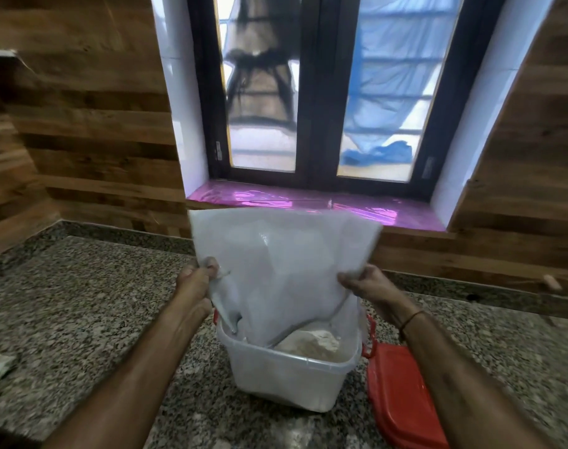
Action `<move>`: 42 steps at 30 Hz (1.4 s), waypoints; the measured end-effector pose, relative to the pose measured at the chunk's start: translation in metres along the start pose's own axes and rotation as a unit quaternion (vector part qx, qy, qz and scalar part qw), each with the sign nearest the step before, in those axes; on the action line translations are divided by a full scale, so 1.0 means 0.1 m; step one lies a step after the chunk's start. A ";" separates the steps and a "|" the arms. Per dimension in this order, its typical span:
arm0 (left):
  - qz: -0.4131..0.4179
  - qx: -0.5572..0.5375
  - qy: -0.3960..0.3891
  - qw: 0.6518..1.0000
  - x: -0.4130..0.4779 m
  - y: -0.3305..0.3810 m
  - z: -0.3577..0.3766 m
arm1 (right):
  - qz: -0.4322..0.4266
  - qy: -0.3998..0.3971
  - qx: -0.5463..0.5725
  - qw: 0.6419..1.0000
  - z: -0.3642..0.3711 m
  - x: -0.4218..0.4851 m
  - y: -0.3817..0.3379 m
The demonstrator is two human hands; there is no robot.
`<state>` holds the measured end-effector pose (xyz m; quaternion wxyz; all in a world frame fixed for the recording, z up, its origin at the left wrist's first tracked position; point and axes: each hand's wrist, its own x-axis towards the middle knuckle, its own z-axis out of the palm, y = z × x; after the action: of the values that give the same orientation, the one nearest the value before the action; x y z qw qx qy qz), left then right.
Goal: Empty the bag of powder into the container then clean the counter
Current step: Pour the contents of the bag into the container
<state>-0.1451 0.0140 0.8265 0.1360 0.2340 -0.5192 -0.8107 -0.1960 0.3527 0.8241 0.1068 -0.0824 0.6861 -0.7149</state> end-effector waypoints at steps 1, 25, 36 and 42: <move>0.026 0.021 -0.004 0.999 -0.06 0.00 0.00 | 0.007 0.037 -0.015 0.999 0.01 -0.01 0.11; 0.117 0.186 -0.087 0.972 -0.08 -0.12 -0.12 | -0.027 0.122 -0.131 0.983 -0.05 0.01 0.16; 0.039 0.029 -0.068 0.996 0.08 0.07 0.04 | -0.047 0.146 -0.091 0.984 -0.09 -0.02 -0.05; 0.045 0.017 -0.049 0.998 0.22 0.37 0.12 | -0.050 0.124 -0.080 0.988 0.02 0.03 -0.44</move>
<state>-0.1708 -0.0022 0.8590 0.1425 0.1728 -0.5492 -0.8051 -0.1999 0.3519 0.8676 -0.0219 -0.0349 0.7440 -0.6669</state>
